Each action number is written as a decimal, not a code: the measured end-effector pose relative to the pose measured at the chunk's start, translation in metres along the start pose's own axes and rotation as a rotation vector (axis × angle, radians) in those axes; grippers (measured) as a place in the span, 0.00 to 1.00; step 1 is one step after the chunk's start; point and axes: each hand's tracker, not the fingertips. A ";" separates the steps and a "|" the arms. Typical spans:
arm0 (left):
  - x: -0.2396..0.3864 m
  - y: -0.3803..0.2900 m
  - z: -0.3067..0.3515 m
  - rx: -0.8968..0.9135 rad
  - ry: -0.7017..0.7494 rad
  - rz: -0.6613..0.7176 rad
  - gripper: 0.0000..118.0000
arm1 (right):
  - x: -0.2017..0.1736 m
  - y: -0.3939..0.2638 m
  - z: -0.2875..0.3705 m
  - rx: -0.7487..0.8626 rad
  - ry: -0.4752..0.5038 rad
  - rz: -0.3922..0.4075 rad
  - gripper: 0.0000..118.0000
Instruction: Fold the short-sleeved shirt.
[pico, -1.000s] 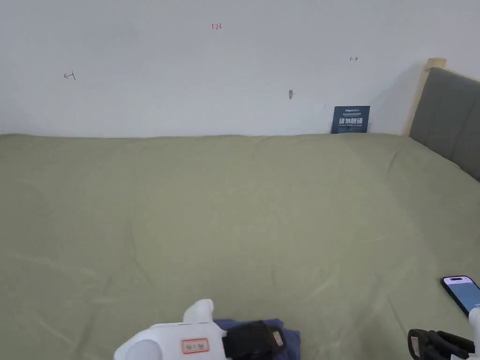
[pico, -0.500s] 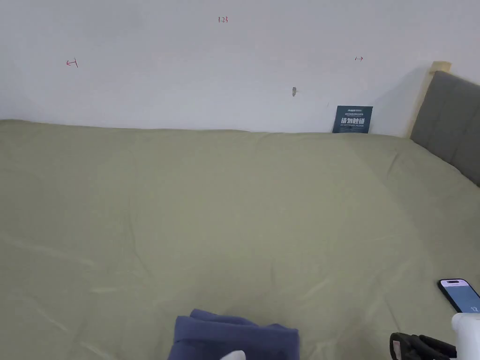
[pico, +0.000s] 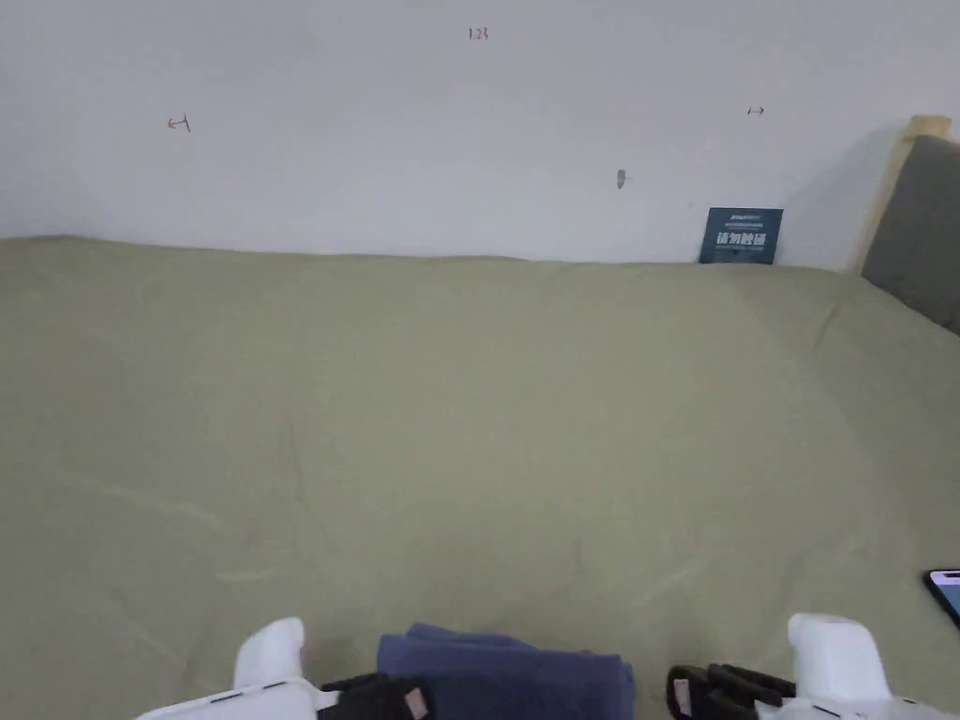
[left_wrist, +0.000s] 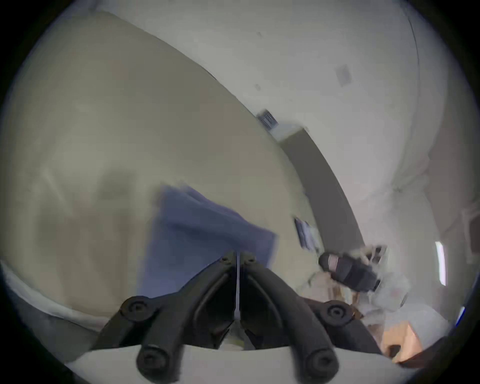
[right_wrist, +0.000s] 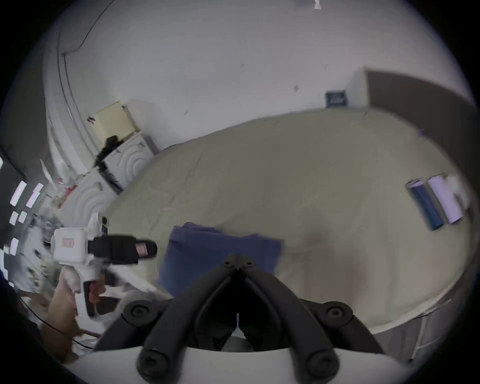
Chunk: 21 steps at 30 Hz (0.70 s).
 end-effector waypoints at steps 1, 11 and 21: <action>-0.016 0.007 0.010 0.041 0.027 0.040 0.03 | 0.000 -0.001 -0.018 -0.043 0.052 -0.019 0.00; -0.062 0.002 -0.002 0.014 0.064 0.177 0.53 | 0.039 -0.031 -0.150 -0.318 0.380 -0.296 0.00; -0.083 -0.006 -0.044 -0.060 -0.061 0.232 0.79 | 0.079 -0.055 -0.167 -0.270 0.539 -0.505 0.00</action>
